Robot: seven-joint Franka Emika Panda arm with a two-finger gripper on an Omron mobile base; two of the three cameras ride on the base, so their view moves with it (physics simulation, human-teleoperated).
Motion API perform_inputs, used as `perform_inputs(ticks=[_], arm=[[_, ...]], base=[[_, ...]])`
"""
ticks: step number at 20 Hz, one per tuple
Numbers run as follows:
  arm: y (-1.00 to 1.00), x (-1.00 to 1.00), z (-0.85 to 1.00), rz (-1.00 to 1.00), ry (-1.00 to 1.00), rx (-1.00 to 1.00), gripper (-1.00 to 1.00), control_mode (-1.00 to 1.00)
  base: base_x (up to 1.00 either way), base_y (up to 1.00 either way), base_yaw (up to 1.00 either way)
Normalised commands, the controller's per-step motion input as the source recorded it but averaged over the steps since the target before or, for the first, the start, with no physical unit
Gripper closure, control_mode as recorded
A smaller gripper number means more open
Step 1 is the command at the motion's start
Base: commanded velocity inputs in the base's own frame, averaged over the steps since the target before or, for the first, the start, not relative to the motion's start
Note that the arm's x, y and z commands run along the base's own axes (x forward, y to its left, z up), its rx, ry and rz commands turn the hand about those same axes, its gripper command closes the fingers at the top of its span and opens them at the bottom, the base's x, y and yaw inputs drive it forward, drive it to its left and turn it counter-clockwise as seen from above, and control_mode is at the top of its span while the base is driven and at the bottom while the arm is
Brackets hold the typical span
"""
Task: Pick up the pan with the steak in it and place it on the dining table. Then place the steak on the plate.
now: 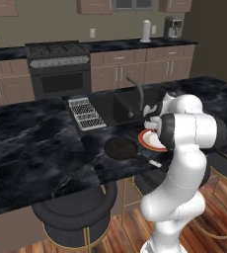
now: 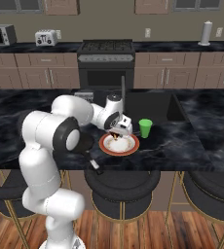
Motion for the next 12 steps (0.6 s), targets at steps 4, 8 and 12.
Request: perform_inputs(ticks=[4,8,12], arm=[[-0.12,0.02,-0.37,0.0,0.0,0.0,1.0,-1.0],[-0.2,0.01,-0.34,0.0,0.0,0.0,1.0,-1.0],[-0.12,0.0,-0.31,0.0,0.0,-0.02,1.0,-1.0]], base=[[0.0,0.0,0.0],[0.0,0.0,0.0],[0.0,0.0,0.0]])
